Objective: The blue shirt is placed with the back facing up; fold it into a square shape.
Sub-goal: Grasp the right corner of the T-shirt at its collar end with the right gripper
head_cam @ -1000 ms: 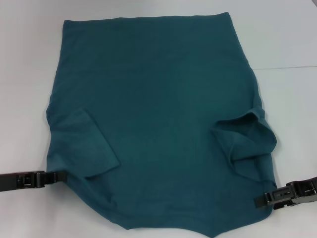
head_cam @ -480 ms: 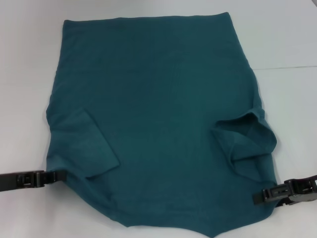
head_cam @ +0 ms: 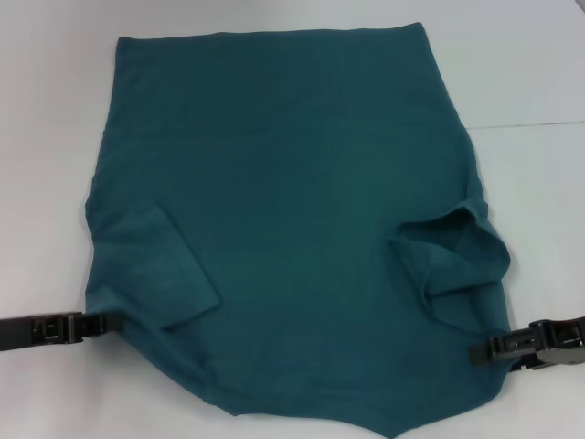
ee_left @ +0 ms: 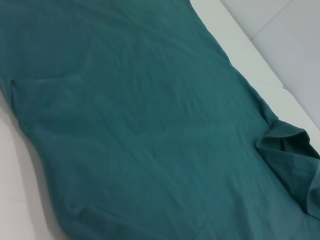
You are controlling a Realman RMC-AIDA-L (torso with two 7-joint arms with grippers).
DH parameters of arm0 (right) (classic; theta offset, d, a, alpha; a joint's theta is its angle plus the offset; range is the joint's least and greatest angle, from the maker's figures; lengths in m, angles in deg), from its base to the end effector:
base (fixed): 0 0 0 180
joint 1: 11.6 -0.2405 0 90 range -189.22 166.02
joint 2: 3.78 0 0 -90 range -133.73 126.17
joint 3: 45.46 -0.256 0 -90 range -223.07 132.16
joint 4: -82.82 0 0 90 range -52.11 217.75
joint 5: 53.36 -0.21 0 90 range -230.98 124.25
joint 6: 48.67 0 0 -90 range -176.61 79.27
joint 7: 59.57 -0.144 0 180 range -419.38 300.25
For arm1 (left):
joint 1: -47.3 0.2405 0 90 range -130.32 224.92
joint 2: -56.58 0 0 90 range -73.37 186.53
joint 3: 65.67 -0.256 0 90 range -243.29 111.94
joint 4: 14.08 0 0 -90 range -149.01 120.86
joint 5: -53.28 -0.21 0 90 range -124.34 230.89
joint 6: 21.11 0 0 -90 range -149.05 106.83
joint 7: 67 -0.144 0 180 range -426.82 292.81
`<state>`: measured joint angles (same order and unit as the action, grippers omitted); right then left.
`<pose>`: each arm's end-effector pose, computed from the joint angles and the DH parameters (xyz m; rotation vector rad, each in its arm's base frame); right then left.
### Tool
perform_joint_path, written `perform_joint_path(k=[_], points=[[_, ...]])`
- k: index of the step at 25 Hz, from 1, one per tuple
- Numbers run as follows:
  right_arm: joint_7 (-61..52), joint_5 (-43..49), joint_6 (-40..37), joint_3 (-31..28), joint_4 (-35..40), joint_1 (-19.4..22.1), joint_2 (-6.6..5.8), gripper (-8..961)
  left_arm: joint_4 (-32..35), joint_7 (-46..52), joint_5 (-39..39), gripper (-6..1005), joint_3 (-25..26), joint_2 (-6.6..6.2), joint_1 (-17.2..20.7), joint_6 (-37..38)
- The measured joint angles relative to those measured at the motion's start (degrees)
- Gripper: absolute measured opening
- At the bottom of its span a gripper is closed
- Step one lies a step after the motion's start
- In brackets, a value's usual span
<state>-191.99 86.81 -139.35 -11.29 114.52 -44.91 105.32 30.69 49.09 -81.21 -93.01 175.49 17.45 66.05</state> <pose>0.3307 0.3189 0.0428 -2.2905 1.9648 0.2013 -0.3119 0.3271 0.0299 -2.3619 -1.5120 -0.4784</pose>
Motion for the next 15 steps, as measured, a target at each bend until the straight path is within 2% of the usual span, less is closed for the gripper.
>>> perform_joint_path(k=[15], points=[[0.1,-0.6,-2.0,-5.2,0.0,0.6,-0.12,851,-0.4,-0.5,0.0,12,0.0,-0.09,0.0,-0.6]])
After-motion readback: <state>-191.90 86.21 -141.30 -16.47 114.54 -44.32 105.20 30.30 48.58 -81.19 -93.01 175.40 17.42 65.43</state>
